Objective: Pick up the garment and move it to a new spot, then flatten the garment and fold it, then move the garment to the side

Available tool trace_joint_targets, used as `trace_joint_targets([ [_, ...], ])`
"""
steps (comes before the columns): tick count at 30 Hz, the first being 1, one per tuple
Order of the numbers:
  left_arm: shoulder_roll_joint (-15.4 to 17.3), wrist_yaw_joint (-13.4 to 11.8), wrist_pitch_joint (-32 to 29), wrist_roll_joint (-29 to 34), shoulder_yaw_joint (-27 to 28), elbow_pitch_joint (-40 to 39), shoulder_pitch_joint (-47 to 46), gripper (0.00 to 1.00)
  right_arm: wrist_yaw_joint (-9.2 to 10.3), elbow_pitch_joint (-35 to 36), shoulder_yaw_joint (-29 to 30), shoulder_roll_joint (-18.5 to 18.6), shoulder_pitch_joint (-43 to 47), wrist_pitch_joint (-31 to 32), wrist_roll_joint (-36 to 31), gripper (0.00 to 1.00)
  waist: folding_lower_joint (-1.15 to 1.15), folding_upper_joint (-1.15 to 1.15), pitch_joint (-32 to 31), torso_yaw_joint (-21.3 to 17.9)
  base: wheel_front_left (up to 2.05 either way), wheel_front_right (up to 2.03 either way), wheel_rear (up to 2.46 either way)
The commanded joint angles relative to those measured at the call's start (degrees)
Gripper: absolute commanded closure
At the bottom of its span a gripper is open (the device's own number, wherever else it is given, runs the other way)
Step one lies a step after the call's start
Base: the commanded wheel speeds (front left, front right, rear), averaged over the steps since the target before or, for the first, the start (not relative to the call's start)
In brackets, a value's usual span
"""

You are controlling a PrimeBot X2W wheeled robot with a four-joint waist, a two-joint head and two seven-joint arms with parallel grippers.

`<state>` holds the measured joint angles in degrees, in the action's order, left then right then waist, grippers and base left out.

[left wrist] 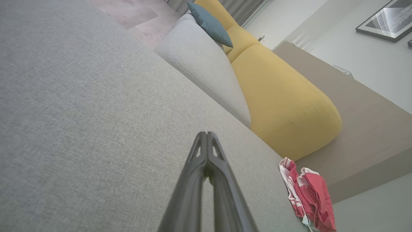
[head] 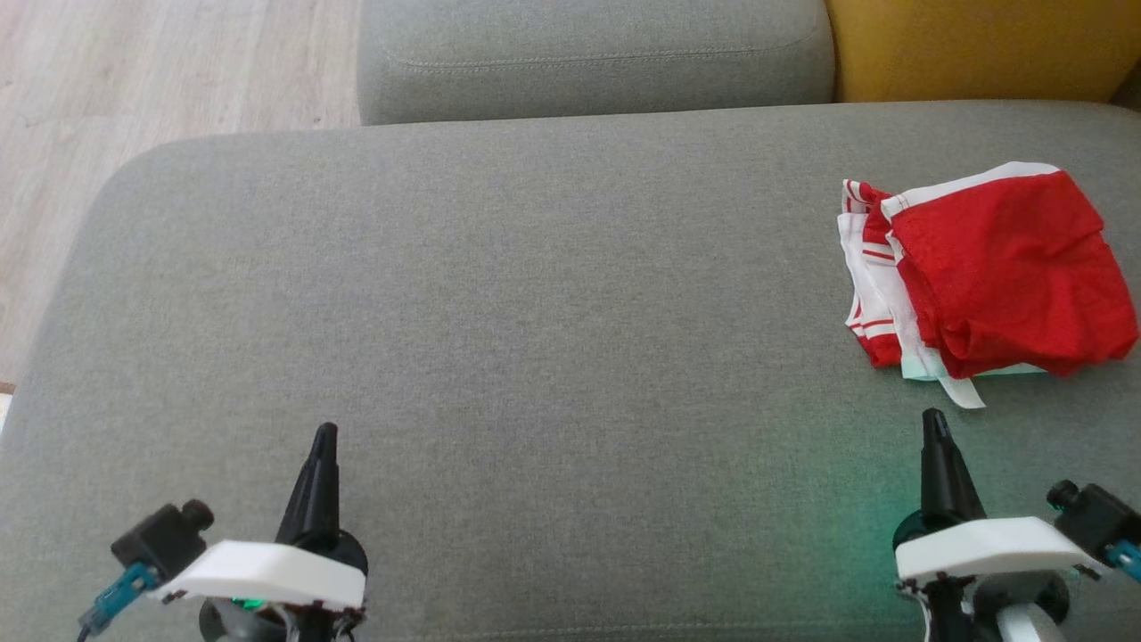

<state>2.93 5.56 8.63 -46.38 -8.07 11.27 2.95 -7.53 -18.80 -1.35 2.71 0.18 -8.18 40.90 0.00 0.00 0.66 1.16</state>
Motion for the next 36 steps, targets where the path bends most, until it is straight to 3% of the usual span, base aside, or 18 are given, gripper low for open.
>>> trace_joint_targets([
  [1,0.8,0.3,-0.2,-1.2,1.7,-1.6,-3.3,1.00,0.02,2.2,0.0,0.9,-3.3,0.3,1.3,1.00,0.00,0.00,0.0,0.0,0.00,0.00,0.00],
  [36,1.2,1.0,-5.8,-21.3,6.2,0.2,-5.7,1.00,0.03,3.4,2.6,1.2,-4.5,5.9,23.5,1.00,0.00,0.00,-0.2,-0.5,0.00,0.00,0.00],
])
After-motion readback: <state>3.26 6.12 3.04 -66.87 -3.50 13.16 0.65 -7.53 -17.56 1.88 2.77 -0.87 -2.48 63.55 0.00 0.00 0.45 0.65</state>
